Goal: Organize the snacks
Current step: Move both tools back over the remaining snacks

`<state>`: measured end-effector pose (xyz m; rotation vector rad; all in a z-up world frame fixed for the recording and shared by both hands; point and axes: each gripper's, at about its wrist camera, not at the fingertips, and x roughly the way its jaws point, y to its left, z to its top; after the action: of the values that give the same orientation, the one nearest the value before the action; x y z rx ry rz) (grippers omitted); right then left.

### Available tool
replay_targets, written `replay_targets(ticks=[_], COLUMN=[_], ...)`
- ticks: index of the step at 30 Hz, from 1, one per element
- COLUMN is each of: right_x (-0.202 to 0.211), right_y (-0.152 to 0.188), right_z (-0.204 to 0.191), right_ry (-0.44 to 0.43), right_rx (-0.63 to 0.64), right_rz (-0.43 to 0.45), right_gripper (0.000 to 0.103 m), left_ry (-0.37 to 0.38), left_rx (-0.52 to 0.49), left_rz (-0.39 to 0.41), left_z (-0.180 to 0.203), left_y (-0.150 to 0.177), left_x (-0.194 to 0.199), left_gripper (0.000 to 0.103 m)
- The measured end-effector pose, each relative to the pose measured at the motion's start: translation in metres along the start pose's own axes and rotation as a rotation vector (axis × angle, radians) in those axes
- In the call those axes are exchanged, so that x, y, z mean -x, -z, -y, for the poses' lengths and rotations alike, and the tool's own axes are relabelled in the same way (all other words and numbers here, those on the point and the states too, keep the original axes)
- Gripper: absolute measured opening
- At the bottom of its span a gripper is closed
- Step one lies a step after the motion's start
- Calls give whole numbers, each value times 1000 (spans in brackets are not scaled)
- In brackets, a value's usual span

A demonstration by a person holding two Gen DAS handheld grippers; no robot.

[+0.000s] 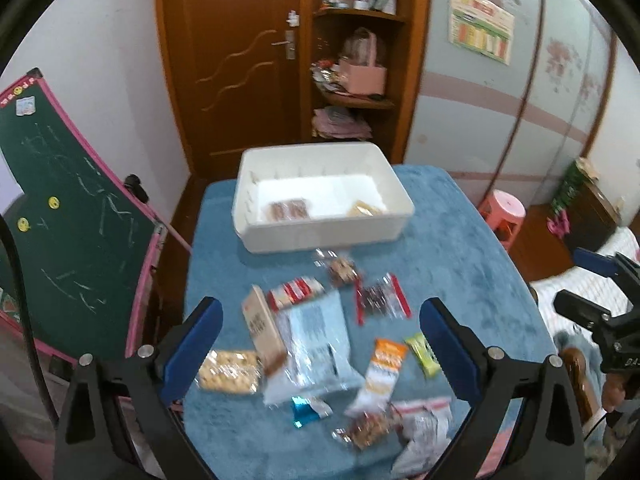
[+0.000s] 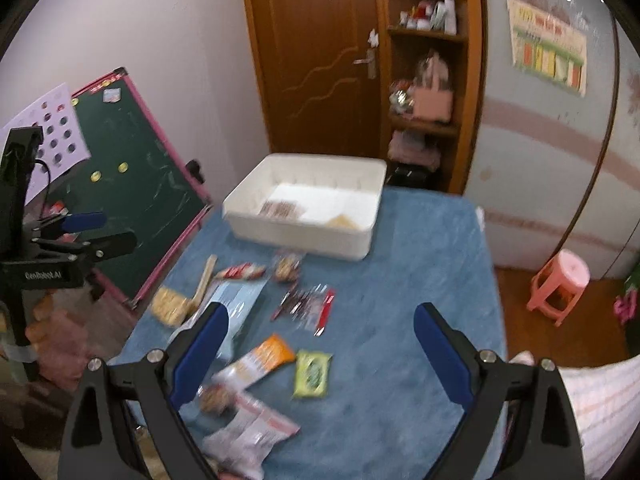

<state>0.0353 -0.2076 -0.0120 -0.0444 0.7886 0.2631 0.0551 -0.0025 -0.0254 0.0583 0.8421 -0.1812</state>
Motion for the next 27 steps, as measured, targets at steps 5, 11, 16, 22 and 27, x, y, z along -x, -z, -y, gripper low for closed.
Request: replay_targets(ticks=[5, 11, 16, 22, 27], right_x=[-12, -37, -62, -89, -111], right_y=[42, 83, 106, 125, 138], right_z=[-21, -42, -44, -37, -46], right_ry=[-32, -53, -66, -92, -129], right_rx=[8, 31, 0, -83, -98], right_rz=[-58, -170, -271, -391, -469], right_gripper=[95, 95, 95, 95, 95], left_ry=[43, -7, -69, -36, -37], left_rx=[2, -17, -54, -16, -27], left_rz=[-16, -27, -79, -174, -236], left_z=[18, 34, 40, 34, 34], left_y=[38, 81, 114, 142, 158], left_x=[-10, -25, -47, -72, -91], left_gripper=[99, 99, 99, 99, 99])
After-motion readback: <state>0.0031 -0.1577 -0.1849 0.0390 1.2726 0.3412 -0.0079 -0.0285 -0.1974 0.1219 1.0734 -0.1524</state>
